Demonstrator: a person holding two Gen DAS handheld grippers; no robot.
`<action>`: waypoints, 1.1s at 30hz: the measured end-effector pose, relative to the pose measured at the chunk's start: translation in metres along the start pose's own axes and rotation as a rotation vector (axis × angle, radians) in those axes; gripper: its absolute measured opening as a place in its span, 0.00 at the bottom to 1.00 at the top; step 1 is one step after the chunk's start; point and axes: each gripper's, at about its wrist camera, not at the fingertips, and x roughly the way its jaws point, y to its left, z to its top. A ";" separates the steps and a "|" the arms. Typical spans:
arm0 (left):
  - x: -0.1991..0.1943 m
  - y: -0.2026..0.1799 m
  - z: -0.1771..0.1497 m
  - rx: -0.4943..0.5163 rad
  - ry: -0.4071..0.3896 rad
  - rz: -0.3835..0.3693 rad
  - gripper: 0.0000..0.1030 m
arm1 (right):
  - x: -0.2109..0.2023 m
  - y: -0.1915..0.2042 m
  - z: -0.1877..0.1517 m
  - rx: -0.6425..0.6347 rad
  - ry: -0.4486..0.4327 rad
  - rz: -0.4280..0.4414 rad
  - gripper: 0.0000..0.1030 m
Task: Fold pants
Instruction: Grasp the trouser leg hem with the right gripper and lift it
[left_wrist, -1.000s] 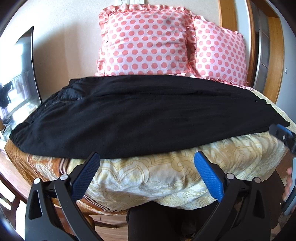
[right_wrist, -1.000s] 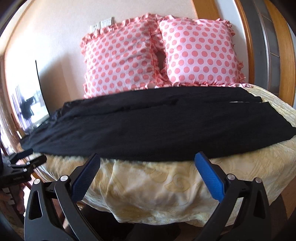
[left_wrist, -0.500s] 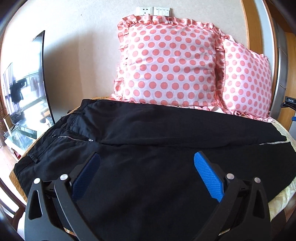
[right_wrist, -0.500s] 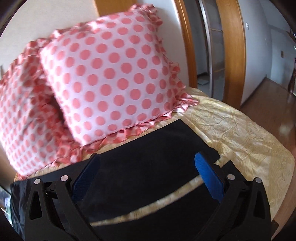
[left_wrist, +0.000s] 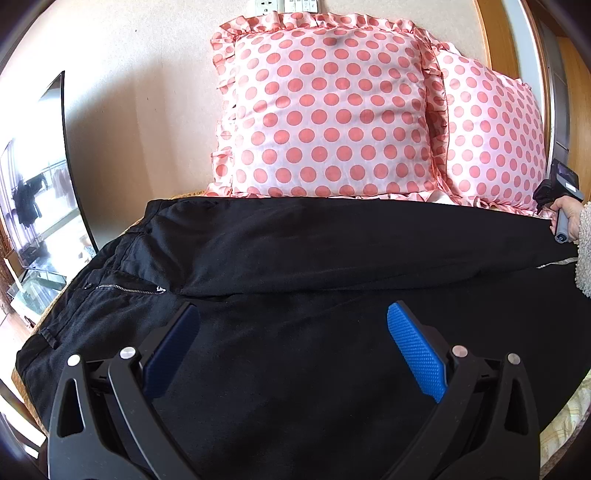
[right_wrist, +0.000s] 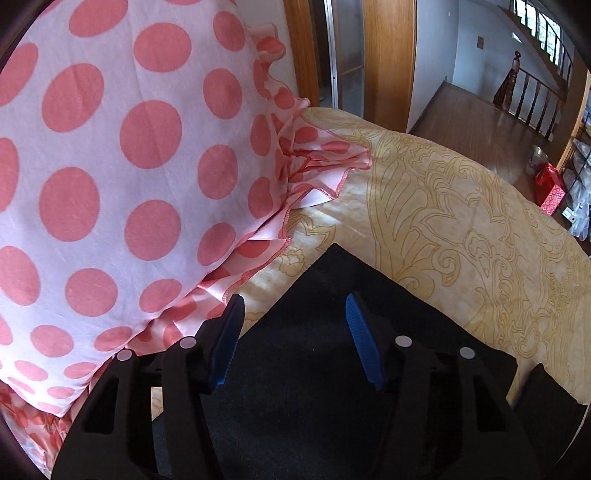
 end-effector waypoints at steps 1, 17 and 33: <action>0.001 0.002 0.000 -0.012 0.006 -0.006 0.98 | 0.005 0.004 -0.001 -0.020 0.011 -0.015 0.58; 0.011 0.031 -0.005 -0.187 0.075 -0.064 0.98 | -0.047 -0.053 -0.016 0.066 -0.072 0.293 0.04; 0.001 0.026 -0.006 -0.165 0.029 -0.052 0.98 | -0.143 -0.198 -0.157 0.018 -0.124 0.491 0.03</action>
